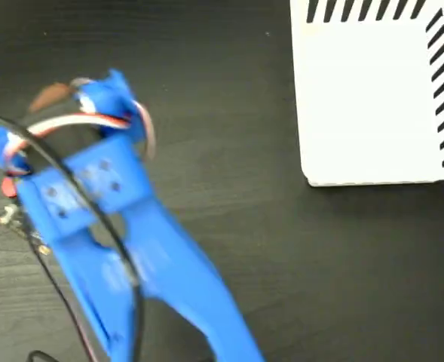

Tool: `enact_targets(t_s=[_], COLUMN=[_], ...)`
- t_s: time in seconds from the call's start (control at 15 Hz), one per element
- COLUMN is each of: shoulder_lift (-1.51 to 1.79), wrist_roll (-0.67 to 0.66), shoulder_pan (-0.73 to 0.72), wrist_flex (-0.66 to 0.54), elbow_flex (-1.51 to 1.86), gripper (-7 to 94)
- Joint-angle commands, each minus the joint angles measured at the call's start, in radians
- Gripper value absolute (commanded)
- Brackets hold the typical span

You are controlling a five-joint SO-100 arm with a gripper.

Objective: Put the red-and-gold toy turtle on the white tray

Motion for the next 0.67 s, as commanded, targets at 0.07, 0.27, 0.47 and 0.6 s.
enact_targets(t_s=[0.07,0.27,0.47,0.6], shoulder_lift=[-0.066,-0.158,-0.272,-0.354], wrist_roll=[-0.034,-0.02,0.006,0.009], shoulder_pan=[-0.026,-0.067,-0.078,-0.066], wrist_flex=[0.021,0.037,0.048,0.075], elbow_flex=[-0.098,-0.152,-0.209,-0.279], gripper=[0,33,48,61])
